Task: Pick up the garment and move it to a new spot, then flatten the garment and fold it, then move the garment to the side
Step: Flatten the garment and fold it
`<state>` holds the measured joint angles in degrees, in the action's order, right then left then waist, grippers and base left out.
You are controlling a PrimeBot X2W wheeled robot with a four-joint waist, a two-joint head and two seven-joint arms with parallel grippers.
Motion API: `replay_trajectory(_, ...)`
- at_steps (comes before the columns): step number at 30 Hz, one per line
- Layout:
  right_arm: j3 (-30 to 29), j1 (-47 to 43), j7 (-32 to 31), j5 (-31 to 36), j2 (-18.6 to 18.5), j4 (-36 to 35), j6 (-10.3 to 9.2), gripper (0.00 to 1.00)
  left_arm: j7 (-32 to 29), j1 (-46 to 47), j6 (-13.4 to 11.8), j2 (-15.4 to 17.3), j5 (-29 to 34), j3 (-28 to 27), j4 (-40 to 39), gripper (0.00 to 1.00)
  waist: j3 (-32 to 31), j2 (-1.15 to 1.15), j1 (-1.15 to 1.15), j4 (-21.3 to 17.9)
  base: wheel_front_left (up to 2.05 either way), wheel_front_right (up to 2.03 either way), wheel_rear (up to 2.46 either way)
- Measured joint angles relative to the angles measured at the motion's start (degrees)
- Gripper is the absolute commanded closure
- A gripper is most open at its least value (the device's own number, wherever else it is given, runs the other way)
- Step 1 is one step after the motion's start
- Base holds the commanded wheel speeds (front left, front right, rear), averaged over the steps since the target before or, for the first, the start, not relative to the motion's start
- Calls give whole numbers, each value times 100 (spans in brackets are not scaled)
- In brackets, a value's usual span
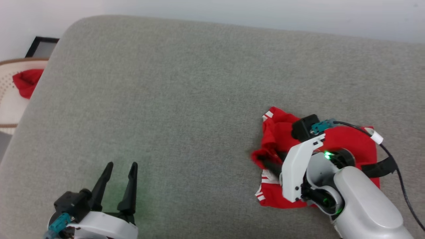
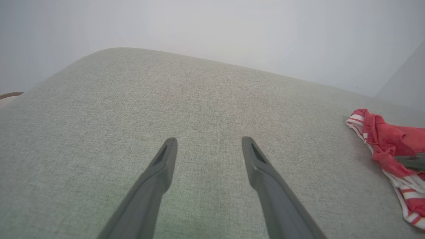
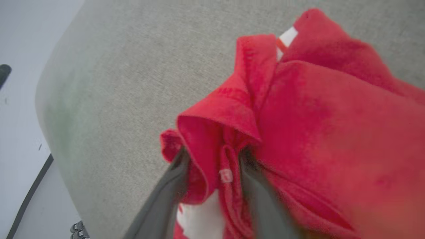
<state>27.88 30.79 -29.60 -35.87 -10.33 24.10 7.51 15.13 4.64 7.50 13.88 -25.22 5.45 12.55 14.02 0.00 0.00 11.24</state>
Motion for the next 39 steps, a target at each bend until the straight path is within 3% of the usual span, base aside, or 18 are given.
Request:
replay_trajectory(5, 163, 3, 236, -324, -155, -304, 0, 0, 0, -79, 0, 64, 3, -66, 1, 0, -158, 0, 0, -148, 0, 0, 0)
replay_trajectory(12, -21, -191, 698, -568, -878, -1006, 0, 0, 0, -175, 0, 119, 2, -105, 16, 0, -423, 0, 0, -419, 0, 0, 0)
replay_trajectory(17, -313, -525, 1252, -598, -1337, -1134, 0, 0, 0, -186, 0, 162, -4, -13, 97, 0, -584, 0, 0, -608, 0, 0, 0)
replay_trajectory(21, -536, -812, 1909, -536, -1469, -976, 0, 0, 0, -144, 0, 203, -46, 99, 231, 0, -661, 0, 0, -729, 0, 0, 0)
replay_trajectory(27, -907, -1160, 3059, -86, -1428, -598, 0, 0, 0, -76, 0, 221, -76, 222, 403, 0, -784, 0, 0, -776, 0, 0, 0)
replay_trajectory(31, -1256, -1425, 3691, 125, -1182, -481, 0, 0, 0, -100, 0, 243, -136, 241, 427, 0, -914, 0, 0, -770, 0, 0, 0)
replay_trajectory(39, -2002, -2129, 4170, 579, -911, -662, 0, 0, 0, -423, 0, 305, -145, 297, 287, 0, -1278, 0, 0, -710, 0, 0, 0)
